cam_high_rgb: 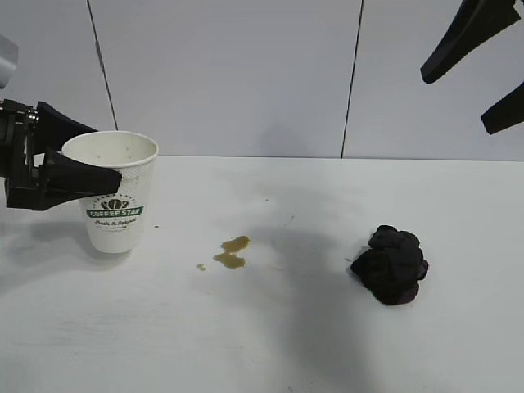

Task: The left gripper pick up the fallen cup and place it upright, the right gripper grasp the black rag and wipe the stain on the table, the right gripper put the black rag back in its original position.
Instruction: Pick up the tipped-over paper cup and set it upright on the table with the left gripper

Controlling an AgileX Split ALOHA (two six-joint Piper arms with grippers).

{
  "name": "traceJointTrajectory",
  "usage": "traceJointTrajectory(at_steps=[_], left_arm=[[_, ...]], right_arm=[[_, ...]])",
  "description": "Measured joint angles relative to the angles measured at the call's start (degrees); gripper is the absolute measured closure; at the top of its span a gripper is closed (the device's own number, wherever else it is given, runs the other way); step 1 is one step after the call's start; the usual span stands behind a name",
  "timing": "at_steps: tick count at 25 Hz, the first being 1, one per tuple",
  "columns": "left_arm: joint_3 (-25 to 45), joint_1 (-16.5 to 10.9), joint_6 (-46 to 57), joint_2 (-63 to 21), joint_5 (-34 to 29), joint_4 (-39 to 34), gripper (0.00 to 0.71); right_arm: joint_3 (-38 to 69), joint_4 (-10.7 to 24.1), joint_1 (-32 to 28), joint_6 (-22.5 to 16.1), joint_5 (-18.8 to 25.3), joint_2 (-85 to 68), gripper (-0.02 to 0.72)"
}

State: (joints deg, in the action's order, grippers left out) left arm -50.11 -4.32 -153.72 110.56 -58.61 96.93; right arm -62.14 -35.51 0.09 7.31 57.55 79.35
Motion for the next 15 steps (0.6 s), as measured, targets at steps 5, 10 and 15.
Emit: traceJointTrajectory(at_steps=[5, 10, 15], left_arm=[[0.0, 0.0, 0.0, 0.0, 0.6, 0.1, 0.088], [0.0, 0.0, 1.2, 0.0, 1.9, 0.1, 0.085], [0.0, 0.0, 4.2, 0.0, 4.7, 0.1, 0.083]], right_arm=[[0.0, 0.1, 0.0, 0.0, -0.1, 0.0, 0.228], [0.0, 0.1, 0.0, 0.0, -0.1, 0.0, 0.228], [0.0, 0.1, 0.0, 0.0, -0.1, 0.0, 0.228]])
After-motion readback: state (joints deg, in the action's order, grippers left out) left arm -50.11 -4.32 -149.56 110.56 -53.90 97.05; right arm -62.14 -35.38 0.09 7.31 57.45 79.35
